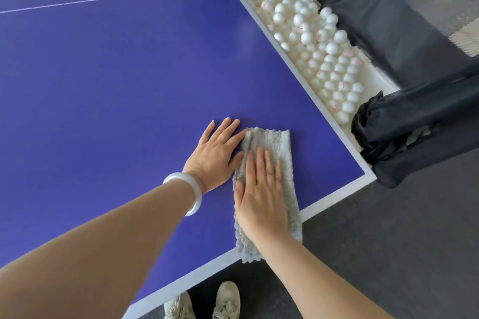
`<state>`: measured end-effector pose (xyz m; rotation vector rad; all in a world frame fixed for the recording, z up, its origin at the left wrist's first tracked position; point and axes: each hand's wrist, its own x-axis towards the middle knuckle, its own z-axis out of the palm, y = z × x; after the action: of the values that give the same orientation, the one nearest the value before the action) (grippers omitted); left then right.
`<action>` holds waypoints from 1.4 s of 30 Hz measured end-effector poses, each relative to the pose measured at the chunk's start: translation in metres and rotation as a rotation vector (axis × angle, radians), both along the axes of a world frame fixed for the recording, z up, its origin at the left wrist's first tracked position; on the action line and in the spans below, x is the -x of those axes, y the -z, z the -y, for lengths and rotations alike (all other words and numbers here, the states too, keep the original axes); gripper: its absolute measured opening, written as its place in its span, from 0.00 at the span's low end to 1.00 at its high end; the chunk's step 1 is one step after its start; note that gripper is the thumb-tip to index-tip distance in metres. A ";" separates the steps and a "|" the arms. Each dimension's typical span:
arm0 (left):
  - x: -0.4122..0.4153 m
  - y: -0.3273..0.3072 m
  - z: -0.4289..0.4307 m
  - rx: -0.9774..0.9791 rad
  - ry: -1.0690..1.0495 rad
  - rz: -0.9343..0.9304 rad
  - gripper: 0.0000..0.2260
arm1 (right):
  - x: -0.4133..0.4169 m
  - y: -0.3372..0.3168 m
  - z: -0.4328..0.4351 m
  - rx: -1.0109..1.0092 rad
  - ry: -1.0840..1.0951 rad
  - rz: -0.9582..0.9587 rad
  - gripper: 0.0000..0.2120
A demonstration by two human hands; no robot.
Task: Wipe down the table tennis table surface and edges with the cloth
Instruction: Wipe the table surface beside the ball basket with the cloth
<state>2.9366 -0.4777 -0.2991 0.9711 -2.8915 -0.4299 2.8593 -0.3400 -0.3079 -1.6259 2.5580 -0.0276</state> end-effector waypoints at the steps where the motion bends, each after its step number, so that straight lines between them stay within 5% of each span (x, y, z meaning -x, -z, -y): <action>1: -0.001 -0.003 0.000 -0.053 -0.014 -0.060 0.21 | -0.017 -0.001 0.002 0.014 -0.031 0.011 0.32; 5: -0.040 -0.018 -0.006 -0.171 -0.198 -0.243 0.19 | -0.035 -0.002 0.003 0.030 -0.147 0.010 0.34; 10: -0.167 -0.014 -0.032 0.046 -0.377 -0.043 0.19 | -0.030 -0.002 0.001 0.007 -0.225 0.055 0.31; 14: -0.257 -0.006 -0.046 0.043 -0.681 0.043 0.29 | -0.033 -0.004 0.003 0.038 -0.197 0.081 0.29; 20: -0.276 0.001 -0.053 0.053 -0.724 0.074 0.27 | -0.075 -0.004 0.029 0.079 -0.093 0.145 0.26; 28: -0.280 0.001 -0.052 0.034 -0.722 0.016 0.26 | -0.180 -0.011 0.064 0.102 -0.630 0.379 0.27; 32: -0.280 0.001 -0.051 0.027 -0.739 -0.035 0.26 | -0.145 -0.010 0.068 0.073 -0.939 0.404 0.25; 34: -0.279 0.001 -0.050 0.029 -0.743 -0.045 0.27 | -0.102 -0.007 0.087 0.063 -0.892 0.257 0.26; 38: -0.279 0.002 -0.051 0.027 -0.744 -0.045 0.26 | -0.067 -0.005 0.128 0.037 -0.429 0.062 0.28; 42: -0.278 0.002 -0.050 0.027 -0.751 -0.053 0.26 | -0.117 0.001 0.142 0.111 -0.291 0.122 0.28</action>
<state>3.2146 -0.4273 -0.3011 1.8626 -2.2308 -0.3362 2.9762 -0.4819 -0.3086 -1.9553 2.2448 -0.2392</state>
